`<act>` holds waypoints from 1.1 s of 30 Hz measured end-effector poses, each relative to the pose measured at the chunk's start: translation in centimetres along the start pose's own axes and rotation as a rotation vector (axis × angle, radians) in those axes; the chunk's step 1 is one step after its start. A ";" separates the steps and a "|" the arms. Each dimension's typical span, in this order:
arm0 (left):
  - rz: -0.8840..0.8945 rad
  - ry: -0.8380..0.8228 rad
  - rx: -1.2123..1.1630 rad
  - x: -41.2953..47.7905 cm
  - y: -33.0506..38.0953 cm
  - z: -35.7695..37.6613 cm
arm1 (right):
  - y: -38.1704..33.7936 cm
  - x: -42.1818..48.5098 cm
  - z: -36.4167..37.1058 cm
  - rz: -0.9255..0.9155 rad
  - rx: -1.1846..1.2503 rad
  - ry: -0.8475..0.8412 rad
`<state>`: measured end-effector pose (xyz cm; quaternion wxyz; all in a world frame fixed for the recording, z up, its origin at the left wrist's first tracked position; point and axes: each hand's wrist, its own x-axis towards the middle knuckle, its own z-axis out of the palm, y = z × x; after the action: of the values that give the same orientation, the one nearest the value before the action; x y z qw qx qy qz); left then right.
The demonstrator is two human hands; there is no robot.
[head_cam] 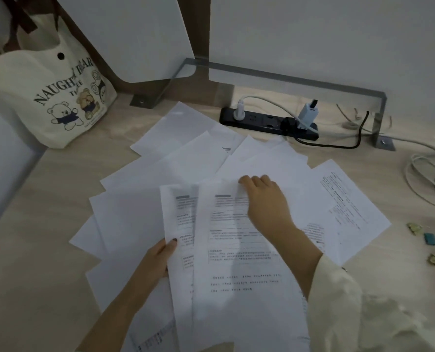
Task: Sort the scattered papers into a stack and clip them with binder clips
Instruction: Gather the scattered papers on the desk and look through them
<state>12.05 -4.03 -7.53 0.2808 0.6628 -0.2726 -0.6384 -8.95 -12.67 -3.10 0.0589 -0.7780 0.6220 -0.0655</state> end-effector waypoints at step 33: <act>0.127 0.116 0.109 -3.7 -3.5 6.7 | 11.2 -19.8 1.9 1.356 1.232 -0.068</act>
<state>5.27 0.93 -7.70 0.2993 0.6943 -0.3318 -0.5641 -23.67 4.26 -7.47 0.5076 -0.0788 0.7985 -0.3140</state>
